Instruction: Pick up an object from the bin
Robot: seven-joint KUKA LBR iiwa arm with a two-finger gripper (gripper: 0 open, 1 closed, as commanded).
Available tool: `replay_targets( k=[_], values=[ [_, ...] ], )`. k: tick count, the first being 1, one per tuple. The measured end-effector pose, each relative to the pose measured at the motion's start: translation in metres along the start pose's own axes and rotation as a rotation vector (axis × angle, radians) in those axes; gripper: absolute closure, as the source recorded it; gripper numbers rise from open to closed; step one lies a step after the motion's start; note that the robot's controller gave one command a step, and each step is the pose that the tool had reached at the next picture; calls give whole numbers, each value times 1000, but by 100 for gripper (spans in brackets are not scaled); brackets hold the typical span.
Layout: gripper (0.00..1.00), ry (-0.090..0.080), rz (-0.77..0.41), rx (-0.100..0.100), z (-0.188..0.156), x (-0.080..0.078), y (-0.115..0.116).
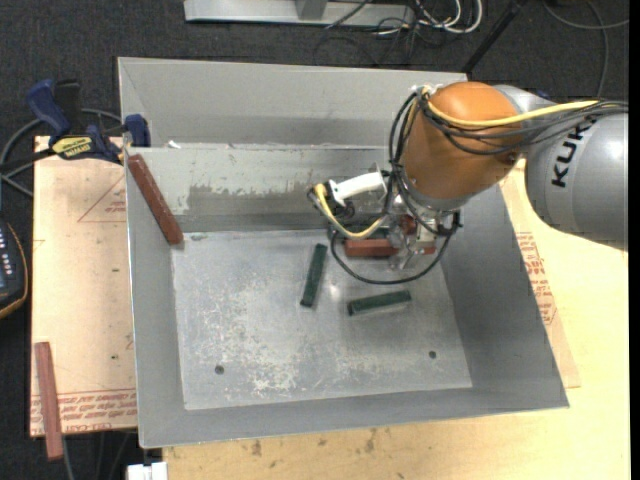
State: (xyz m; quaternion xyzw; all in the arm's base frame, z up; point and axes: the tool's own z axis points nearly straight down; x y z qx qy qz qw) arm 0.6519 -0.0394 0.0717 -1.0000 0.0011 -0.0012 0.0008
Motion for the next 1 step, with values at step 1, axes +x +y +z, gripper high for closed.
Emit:
replay_targets(
  k=[1],
  values=[
    [100,5,5,1,-134,-18,9]
  ],
)
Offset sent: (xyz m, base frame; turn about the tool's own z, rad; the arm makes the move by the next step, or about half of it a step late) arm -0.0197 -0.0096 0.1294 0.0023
